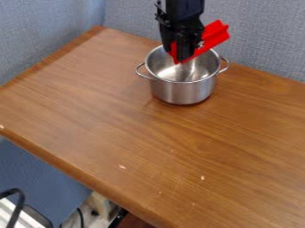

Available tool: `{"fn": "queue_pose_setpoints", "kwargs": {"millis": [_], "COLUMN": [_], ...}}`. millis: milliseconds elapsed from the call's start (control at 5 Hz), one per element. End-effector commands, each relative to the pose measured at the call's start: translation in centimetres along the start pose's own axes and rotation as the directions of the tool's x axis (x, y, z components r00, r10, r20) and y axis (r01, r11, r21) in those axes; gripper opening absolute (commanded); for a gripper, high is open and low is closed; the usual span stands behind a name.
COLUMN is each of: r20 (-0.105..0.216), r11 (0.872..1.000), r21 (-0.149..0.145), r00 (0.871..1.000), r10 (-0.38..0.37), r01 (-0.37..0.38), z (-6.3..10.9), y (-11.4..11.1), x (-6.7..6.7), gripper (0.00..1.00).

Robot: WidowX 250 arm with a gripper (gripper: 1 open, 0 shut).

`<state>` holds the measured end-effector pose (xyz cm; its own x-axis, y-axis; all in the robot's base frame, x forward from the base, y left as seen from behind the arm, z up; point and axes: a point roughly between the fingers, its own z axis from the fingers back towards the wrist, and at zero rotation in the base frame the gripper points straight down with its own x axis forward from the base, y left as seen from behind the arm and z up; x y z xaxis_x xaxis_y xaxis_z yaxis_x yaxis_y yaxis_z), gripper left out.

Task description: Put the red object in the metal pot

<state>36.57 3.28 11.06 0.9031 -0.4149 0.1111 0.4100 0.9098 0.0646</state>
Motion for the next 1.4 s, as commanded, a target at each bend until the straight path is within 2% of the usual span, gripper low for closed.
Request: {"fn": "queue_pose_setpoints", "kwargs": {"millis": [0, 200, 400, 1200], "r20": [0.053, 0.046, 0.052, 0.097], "r11": [0.999, 0.999, 0.998, 0.988], "r21": [0.04, 0.037, 0.046, 0.063], "r00": [0.999, 0.998, 0.997, 0.985], "r10": [-0.01, -0.03, -0.054, -0.145], "r01": [0.008, 0.029, 0.052, 0.139], "z": [1.8, 1.2, 1.8, 4.2], "y": [1.4, 1.6, 1.6, 1.6], "x": [0.6, 0.8, 0.4, 0.4], "gripper": [0.0, 0.0, 0.0, 0.0]}}
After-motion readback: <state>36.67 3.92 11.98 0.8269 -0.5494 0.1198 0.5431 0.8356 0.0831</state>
